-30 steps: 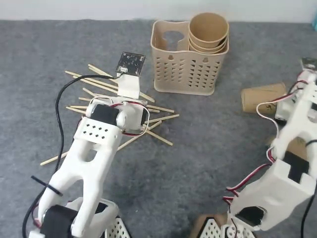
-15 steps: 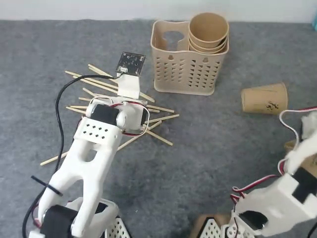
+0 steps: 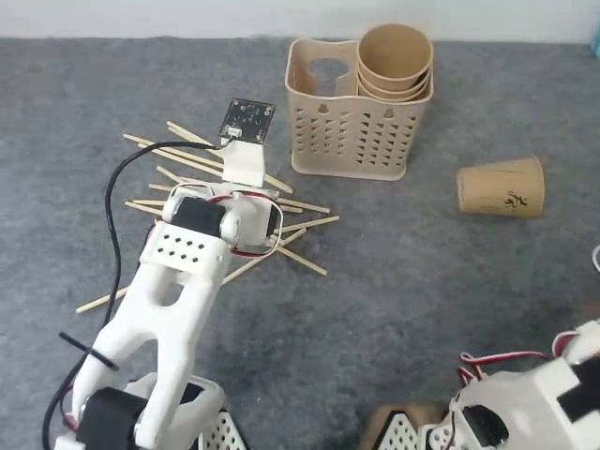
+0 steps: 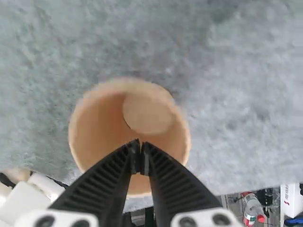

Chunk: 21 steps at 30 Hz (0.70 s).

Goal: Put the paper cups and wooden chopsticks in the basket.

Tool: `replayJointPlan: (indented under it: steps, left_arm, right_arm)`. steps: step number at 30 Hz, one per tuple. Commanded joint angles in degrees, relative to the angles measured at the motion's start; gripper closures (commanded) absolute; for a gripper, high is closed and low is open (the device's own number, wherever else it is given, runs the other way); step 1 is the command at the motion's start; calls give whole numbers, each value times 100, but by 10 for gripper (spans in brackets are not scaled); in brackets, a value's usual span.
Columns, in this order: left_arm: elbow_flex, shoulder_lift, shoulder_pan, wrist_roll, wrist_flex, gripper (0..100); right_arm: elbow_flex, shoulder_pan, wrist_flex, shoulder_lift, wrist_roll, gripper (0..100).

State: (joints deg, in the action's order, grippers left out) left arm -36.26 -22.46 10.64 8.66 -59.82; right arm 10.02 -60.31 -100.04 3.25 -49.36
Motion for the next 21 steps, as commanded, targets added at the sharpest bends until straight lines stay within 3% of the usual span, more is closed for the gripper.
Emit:
replayJointPlan:
  steps: [1, 8, 14, 21]
  left_arm:
    - [57, -255, -26, -70, 132, 985]
    - [48, -255, -26, -62, 132, 985]
    - [48, -255, -26, -62, 132, 985]
    - [48, -255, -26, -62, 132, 985]
  right_arm:
    - [70, -233, -145, -488, -149, 980]
    - [105, -295, -154, -831, -149, 972]
    - [79, -470, 145, -1587, -308, 763]
    - [-923, -857, 769, -1692, -457, 757]
